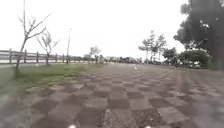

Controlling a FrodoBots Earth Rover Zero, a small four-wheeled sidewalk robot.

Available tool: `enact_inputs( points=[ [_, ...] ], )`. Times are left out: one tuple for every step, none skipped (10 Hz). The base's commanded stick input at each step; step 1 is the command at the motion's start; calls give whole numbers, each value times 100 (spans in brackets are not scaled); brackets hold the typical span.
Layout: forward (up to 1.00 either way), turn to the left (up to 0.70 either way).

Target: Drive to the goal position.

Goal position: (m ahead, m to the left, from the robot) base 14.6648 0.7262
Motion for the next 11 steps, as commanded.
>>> enact_inputs(
  points=[
    [85, 0],
    [85, 0],
    [85, 0],
    [85, 0],
    [85, 0],
    [85, 0],
    [85, 0],
    [85, 0],
    [85, 0],
    [85, 0],
    [85, 0]
  ],
)
